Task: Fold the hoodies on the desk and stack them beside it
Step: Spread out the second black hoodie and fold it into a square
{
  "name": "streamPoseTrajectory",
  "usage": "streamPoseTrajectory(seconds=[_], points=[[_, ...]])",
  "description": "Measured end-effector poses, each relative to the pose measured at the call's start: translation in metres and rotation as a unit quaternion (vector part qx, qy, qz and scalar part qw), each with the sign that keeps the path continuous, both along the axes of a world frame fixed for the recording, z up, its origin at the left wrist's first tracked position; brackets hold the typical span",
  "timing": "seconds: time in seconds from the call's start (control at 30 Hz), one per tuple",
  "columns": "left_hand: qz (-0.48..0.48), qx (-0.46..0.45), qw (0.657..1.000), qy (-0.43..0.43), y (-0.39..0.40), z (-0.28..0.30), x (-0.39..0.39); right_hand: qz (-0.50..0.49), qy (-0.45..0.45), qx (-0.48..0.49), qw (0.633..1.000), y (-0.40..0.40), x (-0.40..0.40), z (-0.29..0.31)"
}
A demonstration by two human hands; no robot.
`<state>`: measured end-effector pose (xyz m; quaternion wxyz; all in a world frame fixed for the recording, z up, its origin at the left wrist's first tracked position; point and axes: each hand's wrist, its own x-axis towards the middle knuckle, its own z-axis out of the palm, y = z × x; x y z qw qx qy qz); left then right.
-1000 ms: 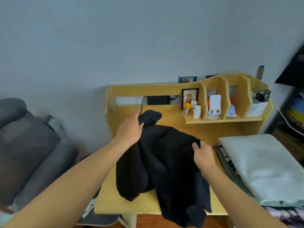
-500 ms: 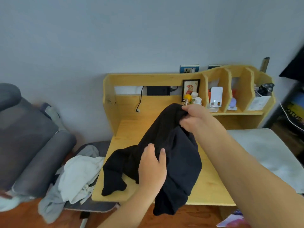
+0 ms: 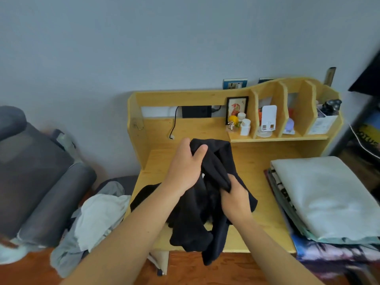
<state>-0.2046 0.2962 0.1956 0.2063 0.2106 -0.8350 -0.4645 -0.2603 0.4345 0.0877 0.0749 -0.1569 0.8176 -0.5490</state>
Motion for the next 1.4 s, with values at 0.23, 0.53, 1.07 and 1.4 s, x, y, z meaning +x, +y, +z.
streamPoseTrajectory(seconds=[0.23, 0.53, 1.07, 1.4], points=[[-0.122, -0.202, 0.950, -0.202, -0.057, 0.000, 0.009, -0.137, 0.208, 0.092, 0.964, 0.055, -0.070, 0.127], [0.155, -0.285, 0.945, -0.045, -0.141, 0.056, -0.023, -0.250, 0.153, -0.083, 0.952, 0.060, -0.155, 0.271], [-0.166, -0.358, 0.832, -0.391, -0.133, -0.106, 0.068, -0.055, 0.010, 0.492, 0.869, 0.101, -0.113, -0.002], [-0.101, -0.343, 0.825, -0.437, -0.083, -0.207, 0.137, 0.063, -0.131, 0.595, 0.791, 0.099, -0.079, -0.046]])
